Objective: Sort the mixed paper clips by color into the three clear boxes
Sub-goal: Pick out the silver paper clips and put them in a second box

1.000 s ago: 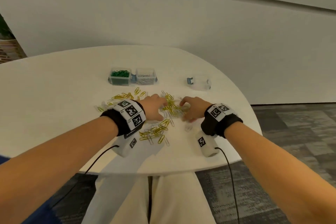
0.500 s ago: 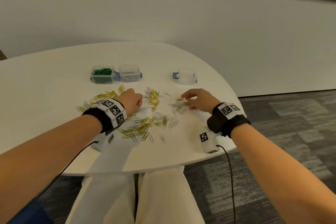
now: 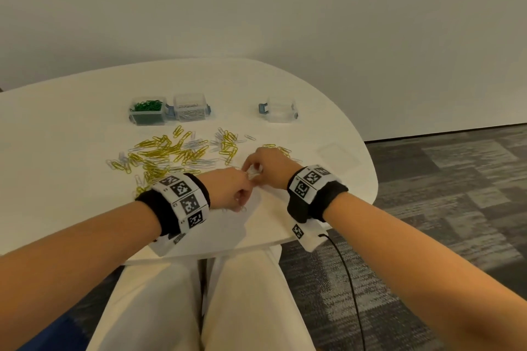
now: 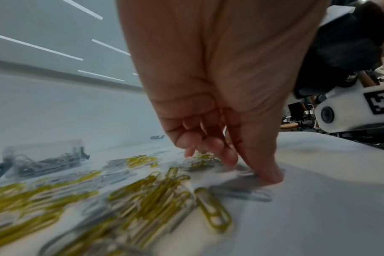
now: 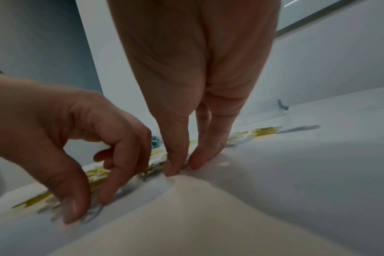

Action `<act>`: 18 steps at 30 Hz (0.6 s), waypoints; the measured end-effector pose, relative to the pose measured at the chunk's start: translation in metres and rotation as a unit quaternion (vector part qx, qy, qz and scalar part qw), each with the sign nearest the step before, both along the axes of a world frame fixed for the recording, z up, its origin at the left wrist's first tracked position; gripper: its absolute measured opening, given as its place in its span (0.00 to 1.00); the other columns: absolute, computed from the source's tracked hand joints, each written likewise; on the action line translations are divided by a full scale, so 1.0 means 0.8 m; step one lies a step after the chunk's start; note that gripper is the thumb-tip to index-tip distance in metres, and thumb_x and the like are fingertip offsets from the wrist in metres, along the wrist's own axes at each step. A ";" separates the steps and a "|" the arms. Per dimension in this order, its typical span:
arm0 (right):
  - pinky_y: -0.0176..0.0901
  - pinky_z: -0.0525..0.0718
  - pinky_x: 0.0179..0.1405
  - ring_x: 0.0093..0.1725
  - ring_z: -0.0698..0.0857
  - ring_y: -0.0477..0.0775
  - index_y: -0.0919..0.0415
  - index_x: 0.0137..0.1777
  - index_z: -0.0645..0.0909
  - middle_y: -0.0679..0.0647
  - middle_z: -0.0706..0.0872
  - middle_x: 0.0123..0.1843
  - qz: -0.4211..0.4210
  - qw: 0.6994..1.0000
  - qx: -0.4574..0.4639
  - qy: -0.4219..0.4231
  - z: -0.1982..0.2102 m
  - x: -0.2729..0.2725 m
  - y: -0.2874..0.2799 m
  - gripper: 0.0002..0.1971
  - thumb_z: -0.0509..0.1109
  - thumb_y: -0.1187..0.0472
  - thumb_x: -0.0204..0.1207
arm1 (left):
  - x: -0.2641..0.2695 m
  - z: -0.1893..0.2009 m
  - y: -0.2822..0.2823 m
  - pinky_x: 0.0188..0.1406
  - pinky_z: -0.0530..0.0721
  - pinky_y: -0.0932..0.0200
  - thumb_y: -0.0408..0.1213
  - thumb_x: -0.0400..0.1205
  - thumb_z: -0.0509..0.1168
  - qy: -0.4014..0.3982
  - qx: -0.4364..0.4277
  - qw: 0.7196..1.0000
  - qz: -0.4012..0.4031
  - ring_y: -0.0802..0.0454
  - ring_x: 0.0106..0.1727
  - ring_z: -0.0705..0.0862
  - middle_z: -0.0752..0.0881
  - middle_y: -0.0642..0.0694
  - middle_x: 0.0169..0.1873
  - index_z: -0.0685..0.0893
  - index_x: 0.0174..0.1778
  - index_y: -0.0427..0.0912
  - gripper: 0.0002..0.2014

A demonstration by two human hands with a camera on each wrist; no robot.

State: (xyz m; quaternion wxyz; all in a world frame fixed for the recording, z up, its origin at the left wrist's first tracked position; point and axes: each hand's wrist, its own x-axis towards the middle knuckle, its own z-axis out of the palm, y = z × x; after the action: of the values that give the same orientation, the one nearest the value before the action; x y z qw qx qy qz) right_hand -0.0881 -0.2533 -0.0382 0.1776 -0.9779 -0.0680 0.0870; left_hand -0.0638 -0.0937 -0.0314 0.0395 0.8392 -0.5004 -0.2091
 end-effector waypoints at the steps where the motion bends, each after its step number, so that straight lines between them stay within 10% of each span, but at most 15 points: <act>1: 0.38 0.67 0.46 0.47 0.73 0.49 0.59 0.57 0.85 0.56 0.82 0.51 0.000 1.000 -0.003 -0.006 0.000 0.001 0.003 0.13 0.75 0.59 0.73 | -0.001 -0.001 0.001 0.47 0.79 0.58 0.36 0.75 0.71 0.002 0.001 1.000 0.008 0.52 0.45 0.79 0.84 0.47 0.45 0.84 0.41 0.44 0.03; 6: 0.40 0.70 0.44 0.44 0.76 0.54 0.63 0.44 0.78 0.56 0.79 0.44 -0.021 0.999 -0.037 0.016 -0.001 0.005 0.001 0.04 0.67 0.63 0.78 | 0.007 0.003 0.018 0.41 0.78 0.63 0.36 0.76 0.70 0.001 -0.047 0.994 0.104 0.52 0.44 0.81 0.83 0.52 0.41 0.81 0.39 0.47 0.04; 9: 0.43 0.77 0.42 0.39 0.79 0.55 0.62 0.44 0.75 0.56 0.79 0.44 -0.052 0.998 0.002 0.041 -0.001 0.005 -0.009 0.04 0.67 0.64 0.79 | 0.020 0.004 0.027 0.41 0.81 0.62 0.32 0.79 0.66 0.100 -0.186 0.942 0.261 0.50 0.41 0.83 0.84 0.49 0.39 0.80 0.46 0.45 0.04; 11: 0.46 0.84 0.44 0.31 0.82 0.54 0.62 0.44 0.76 0.57 0.81 0.43 -0.081 0.992 0.083 0.050 0.001 0.002 -0.017 0.04 0.69 0.66 0.78 | 0.026 0.004 0.025 0.34 0.82 0.59 0.28 0.83 0.59 0.264 -0.278 0.838 0.388 0.48 0.33 0.81 0.82 0.42 0.35 0.78 0.56 0.37 0.08; 15: 0.42 0.87 0.44 0.31 0.86 0.50 0.64 0.47 0.80 0.57 0.86 0.42 -0.104 0.966 0.233 0.043 0.025 0.002 -0.021 0.03 0.72 0.65 0.77 | 0.021 0.014 0.018 0.34 0.78 0.59 0.29 0.83 0.50 0.596 -0.364 0.513 0.499 0.49 0.35 0.77 0.77 0.39 0.37 0.77 0.55 0.30 0.12; 18: 0.43 0.88 0.49 0.37 0.87 0.50 0.56 0.41 0.83 0.54 0.88 0.41 -0.060 0.964 0.255 0.041 0.052 0.005 -0.011 0.04 0.74 0.61 0.76 | 0.017 0.015 0.005 0.40 0.87 0.55 0.43 0.87 0.49 0.706 -0.324 0.424 0.467 0.42 0.49 0.84 0.84 0.32 0.50 0.78 0.58 0.29 0.21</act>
State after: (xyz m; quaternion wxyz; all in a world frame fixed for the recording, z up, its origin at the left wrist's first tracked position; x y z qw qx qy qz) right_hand -0.0841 -0.2620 0.0034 0.4282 -0.8983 -0.0221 0.0961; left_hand -0.0506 -0.0893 -0.0197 0.7390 0.4290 0.1398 -0.5003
